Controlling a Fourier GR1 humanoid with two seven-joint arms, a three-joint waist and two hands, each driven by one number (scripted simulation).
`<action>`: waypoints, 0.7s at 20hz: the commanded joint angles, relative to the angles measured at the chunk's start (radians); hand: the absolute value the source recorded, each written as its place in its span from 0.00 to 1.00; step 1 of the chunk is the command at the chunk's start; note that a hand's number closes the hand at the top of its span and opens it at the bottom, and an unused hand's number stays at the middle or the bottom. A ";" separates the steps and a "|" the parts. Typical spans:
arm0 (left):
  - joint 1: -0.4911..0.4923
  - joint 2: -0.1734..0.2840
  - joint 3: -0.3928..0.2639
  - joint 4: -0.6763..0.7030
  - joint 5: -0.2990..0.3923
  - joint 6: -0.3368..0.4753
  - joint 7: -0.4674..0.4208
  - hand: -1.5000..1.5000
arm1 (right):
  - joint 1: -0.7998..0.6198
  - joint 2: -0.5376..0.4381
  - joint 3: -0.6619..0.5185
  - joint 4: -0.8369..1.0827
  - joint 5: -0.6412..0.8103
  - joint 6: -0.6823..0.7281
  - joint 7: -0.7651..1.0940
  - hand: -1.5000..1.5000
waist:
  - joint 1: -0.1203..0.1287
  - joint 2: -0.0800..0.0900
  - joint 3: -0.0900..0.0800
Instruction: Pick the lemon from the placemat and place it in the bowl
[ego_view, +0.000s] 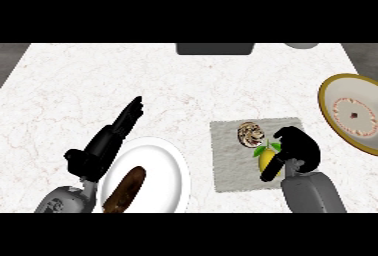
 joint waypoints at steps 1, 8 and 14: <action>0.051 0.004 0.038 -0.064 -0.009 -0.039 0.012 0.50 | 0.035 -0.011 0.026 -0.019 0.059 -0.043 0.001 1.00 | 0.001 0.001 0.002; 0.012 -0.009 0.124 -0.015 -0.012 -0.091 0.015 0.50 | -0.004 -0.018 0.003 -0.040 0.091 -0.018 0.001 1.00 | -0.002 0.002 0.002; 0.018 -0.043 0.043 -0.004 -0.040 -0.055 0.015 0.50 | 0.061 -0.202 0.283 -0.092 -0.028 0.111 -0.661 1.00 | 0.010 -0.004 0.004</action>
